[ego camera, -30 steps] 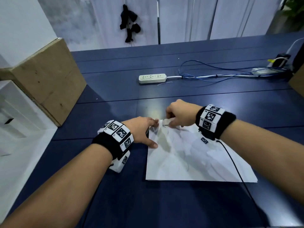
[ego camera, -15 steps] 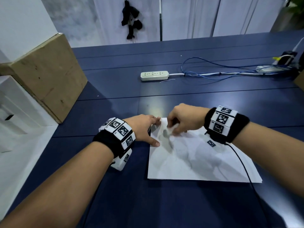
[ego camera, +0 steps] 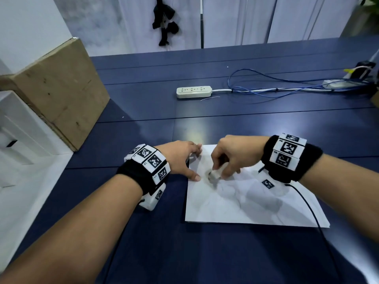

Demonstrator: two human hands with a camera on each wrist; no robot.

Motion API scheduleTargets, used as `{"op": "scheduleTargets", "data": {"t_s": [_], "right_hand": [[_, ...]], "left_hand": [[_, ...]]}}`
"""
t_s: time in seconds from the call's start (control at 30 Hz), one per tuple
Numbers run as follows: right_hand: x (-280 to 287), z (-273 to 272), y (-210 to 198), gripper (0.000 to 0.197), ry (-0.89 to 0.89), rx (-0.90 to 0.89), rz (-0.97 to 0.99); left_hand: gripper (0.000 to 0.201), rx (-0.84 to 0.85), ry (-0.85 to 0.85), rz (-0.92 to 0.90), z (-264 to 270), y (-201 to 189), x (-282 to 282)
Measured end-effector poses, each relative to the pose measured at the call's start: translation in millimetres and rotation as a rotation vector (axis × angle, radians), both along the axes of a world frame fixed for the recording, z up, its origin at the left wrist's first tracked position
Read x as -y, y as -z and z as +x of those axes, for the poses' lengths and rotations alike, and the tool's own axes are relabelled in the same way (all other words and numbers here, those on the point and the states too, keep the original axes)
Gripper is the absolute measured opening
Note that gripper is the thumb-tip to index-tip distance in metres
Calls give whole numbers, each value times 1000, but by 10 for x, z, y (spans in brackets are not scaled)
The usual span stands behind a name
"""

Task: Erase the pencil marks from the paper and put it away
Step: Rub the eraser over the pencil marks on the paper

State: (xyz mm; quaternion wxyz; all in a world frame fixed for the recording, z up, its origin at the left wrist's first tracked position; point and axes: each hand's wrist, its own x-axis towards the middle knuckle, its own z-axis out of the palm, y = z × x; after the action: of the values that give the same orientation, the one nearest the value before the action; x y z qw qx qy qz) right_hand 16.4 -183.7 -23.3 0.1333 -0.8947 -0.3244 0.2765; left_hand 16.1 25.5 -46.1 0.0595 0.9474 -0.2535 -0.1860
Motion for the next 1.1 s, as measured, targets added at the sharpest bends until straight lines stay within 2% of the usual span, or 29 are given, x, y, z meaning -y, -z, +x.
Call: {"op": "scheduleTargets", "data": {"t_s": [0.13,0.2,0.27,0.37,0.43,0.63,0.7,0.73,0.87,0.97,1.1], "right_hand": [[-33,225,-34,14,129,204,25],[-23,303,-47,14,180,252,39],[7,262,-20,13,158,224,48],[28,35,32,17,38,51,32],[22,-21,35,19,-1,-1,13],[-28,321,-11,14,204,273,40],[-8,299,21,13,191,307,32],[6,242,28,13,153,281,24],[32,4,2,16,14,-6,18],[-9,152,-13,15,63,119,12],[-12,287,-23,18,171,288,36]], "left_hand": [[86,4,-3,18,1,-13,14],[83,5,-11,24,2,-9,16],[87,9,-13,18,8,-5,11],[90,4,-3,4,7,-2,5],[87,3,-1,7,9,-6,7],[85,9,-2,32,-4,-29,28],[86,14,-2,26,-3,-28,29],[87,14,-3,18,0,-28,27],[84,9,0,-2,3,-15,14],[90,6,4,5,1,-24,23],[84,8,-3,20,3,-25,30]]}}
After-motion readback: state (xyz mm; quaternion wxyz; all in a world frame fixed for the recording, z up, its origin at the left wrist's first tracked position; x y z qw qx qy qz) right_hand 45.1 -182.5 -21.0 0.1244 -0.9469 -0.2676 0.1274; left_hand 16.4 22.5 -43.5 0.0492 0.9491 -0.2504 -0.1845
